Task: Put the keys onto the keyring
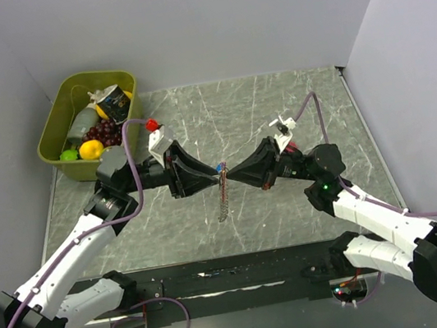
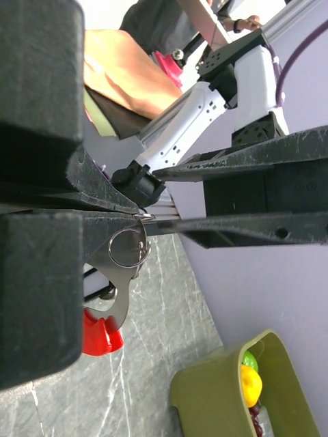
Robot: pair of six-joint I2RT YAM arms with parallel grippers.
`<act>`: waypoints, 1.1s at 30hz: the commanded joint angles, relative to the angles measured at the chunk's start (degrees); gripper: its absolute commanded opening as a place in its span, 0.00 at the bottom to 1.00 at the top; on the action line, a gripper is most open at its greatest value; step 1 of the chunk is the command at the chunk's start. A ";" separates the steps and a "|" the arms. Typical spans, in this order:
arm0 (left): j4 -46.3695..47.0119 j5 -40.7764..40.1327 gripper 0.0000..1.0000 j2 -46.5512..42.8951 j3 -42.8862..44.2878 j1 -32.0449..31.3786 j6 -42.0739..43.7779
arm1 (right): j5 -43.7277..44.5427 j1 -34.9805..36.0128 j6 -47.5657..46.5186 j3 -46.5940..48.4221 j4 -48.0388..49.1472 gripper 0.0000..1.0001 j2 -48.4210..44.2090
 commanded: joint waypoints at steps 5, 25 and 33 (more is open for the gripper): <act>0.60 0.30 0.39 0.43 1.52 -0.67 1.37 | 1.19 0.27 0.79 1.58 4.23 0.00 0.55; -5.82 -7.26 0.36 1.84 3.72 -3.04 6.12 | -0.57 0.27 1.76 1.85 5.54 0.00 0.90; -5.82 -10.33 0.38 -0.27 2.93 -2.96 6.73 | -0.84 0.35 1.06 1.32 5.19 0.00 0.02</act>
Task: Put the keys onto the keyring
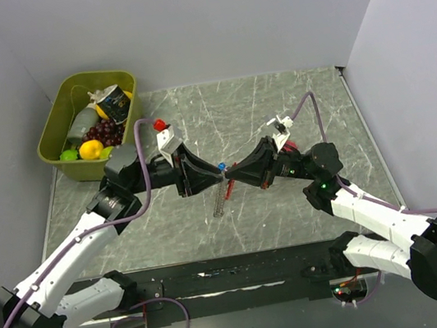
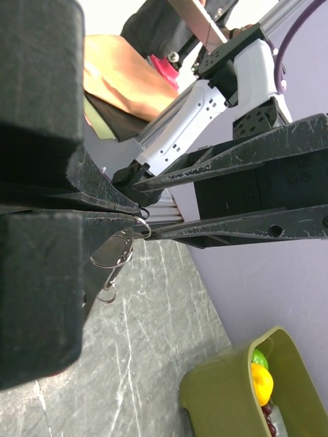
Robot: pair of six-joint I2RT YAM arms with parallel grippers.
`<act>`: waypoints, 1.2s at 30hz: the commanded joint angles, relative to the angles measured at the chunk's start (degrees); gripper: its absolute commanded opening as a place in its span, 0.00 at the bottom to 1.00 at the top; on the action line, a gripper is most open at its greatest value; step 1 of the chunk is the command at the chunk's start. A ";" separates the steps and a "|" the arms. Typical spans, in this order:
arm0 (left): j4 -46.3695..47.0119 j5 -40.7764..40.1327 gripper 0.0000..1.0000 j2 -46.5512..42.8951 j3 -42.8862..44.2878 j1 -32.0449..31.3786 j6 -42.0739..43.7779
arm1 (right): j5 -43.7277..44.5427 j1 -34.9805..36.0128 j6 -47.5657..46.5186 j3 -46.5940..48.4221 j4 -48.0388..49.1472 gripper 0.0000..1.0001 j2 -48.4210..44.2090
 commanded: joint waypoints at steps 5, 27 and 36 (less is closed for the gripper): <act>0.96 -3.47 0.39 -3.69 0.04 0.37 2.12 | -1.67 0.42 -0.74 1.32 4.97 0.00 -1.75; 4.21 8.22 0.30 -0.97 -0.75 1.34 2.65 | -3.60 0.42 -0.04 1.94 6.99 0.00 -0.52; 4.91 7.52 0.23 0.00 -0.49 0.99 2.30 | -3.87 0.42 0.40 2.20 7.35 0.00 0.45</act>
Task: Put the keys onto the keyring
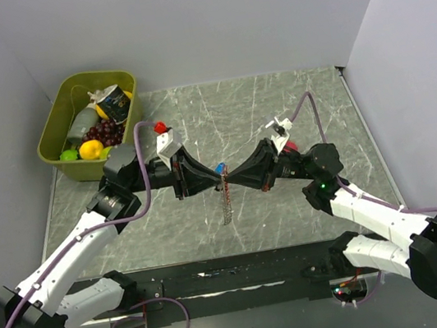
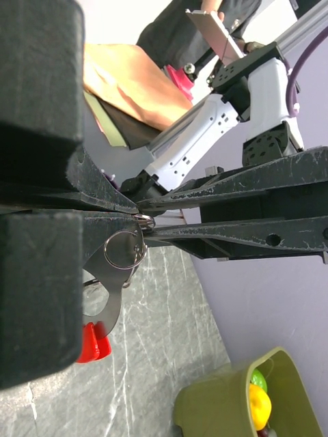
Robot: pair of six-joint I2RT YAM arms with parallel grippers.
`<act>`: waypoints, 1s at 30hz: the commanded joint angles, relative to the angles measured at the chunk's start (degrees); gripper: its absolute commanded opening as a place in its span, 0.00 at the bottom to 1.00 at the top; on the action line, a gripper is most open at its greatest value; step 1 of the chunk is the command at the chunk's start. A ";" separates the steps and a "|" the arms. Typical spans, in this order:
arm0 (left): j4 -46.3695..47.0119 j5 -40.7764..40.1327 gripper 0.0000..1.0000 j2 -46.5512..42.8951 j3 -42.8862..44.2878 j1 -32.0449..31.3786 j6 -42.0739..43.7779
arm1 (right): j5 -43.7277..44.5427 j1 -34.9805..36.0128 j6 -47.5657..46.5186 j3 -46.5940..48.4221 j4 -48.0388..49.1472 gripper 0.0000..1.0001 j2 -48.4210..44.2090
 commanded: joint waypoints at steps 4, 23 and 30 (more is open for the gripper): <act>2.53 0.56 0.14 0.24 0.78 -0.50 0.97 | -0.61 0.35 0.80 1.89 5.99 0.00 0.73; -39.62 -16.57 0.01 5.59 19.57 -1.47 22.32 | 7.63 0.27 -17.54 3.38 -17.98 0.77 -8.14; -50.64 -20.53 0.01 11.22 25.65 -4.63 28.56 | 7.40 0.00 -26.18 8.03 -28.19 0.81 -6.57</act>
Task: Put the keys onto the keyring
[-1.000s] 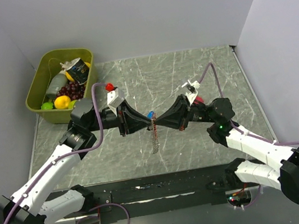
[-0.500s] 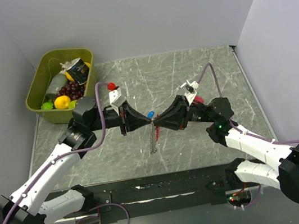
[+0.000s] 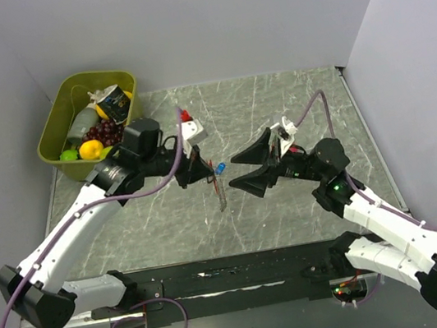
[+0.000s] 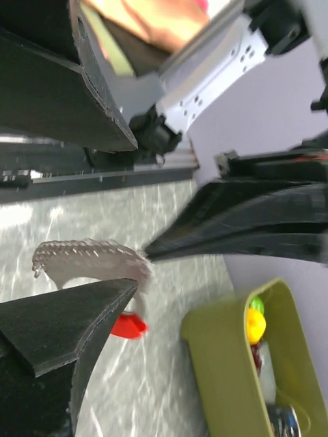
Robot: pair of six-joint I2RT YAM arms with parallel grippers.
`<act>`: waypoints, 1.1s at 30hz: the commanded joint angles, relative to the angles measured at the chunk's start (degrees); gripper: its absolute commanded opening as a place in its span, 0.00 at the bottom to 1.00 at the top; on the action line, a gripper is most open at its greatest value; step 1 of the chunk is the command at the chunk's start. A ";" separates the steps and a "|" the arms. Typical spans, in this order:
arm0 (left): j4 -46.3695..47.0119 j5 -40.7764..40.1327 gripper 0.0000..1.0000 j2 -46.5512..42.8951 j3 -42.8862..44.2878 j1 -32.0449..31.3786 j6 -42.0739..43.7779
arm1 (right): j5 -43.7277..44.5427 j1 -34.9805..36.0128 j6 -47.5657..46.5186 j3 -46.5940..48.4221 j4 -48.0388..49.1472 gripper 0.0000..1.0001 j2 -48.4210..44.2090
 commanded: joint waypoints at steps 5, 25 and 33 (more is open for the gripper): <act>-13.11 -2.00 0.01 2.69 7.37 -3.83 7.94 | -6.10 0.09 -12.18 7.42 -11.31 0.68 7.06; -16.37 -0.15 0.01 5.50 10.64 -6.29 9.26 | -15.52 0.53 -14.05 12.44 -15.55 0.57 15.23; -15.58 0.73 0.01 5.59 10.55 -6.65 9.18 | -12.09 1.32 -15.10 12.88 -17.04 0.61 16.21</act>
